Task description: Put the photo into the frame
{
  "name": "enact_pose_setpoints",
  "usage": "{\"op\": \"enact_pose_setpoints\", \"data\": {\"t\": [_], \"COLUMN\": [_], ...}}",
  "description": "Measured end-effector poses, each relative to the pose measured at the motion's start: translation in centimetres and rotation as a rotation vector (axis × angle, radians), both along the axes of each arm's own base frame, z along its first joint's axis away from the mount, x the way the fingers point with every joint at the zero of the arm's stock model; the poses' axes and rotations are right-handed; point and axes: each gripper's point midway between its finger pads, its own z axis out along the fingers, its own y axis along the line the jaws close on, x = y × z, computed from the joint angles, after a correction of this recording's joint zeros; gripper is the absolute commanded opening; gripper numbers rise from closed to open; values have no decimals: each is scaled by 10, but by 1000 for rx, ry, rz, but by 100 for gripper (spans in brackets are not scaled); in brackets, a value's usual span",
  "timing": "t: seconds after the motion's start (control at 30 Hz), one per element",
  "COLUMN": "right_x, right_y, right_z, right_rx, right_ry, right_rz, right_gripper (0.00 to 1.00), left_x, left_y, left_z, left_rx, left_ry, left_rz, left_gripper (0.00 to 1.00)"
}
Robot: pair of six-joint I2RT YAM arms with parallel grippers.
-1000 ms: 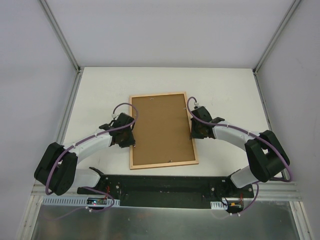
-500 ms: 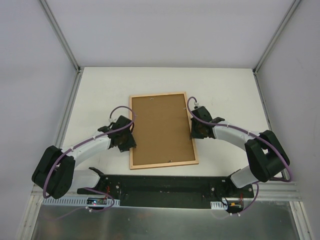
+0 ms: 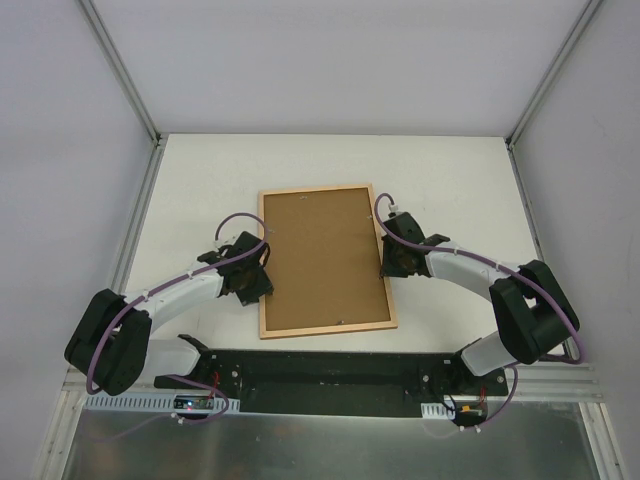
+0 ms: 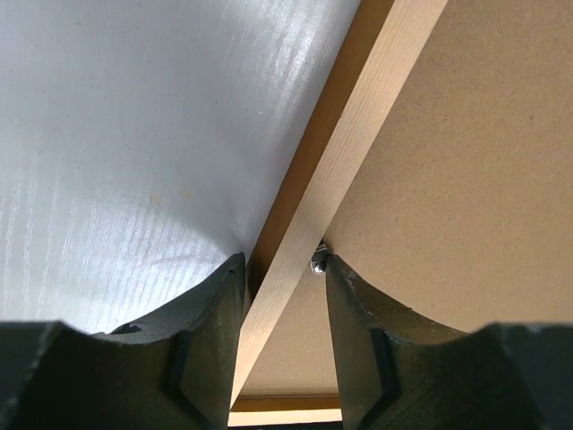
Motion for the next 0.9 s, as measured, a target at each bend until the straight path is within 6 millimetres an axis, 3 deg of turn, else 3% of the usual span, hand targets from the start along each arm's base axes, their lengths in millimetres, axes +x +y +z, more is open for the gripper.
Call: {"op": "enact_pose_setpoints", "data": {"t": [0.53,0.9], "right_x": [2,2], "right_y": [2,2], "right_z": [0,0], "right_rx": [9,10], "right_ry": [-6,-7], "right_rz": [2,1], "right_gripper": [1,1], "left_x": [8,10], "left_y": [1,1], "left_z": [11,1], "left_rx": [-14,3], "left_ry": [-69,-49], "left_rz": [20,7], "left_gripper": [47,35]}}
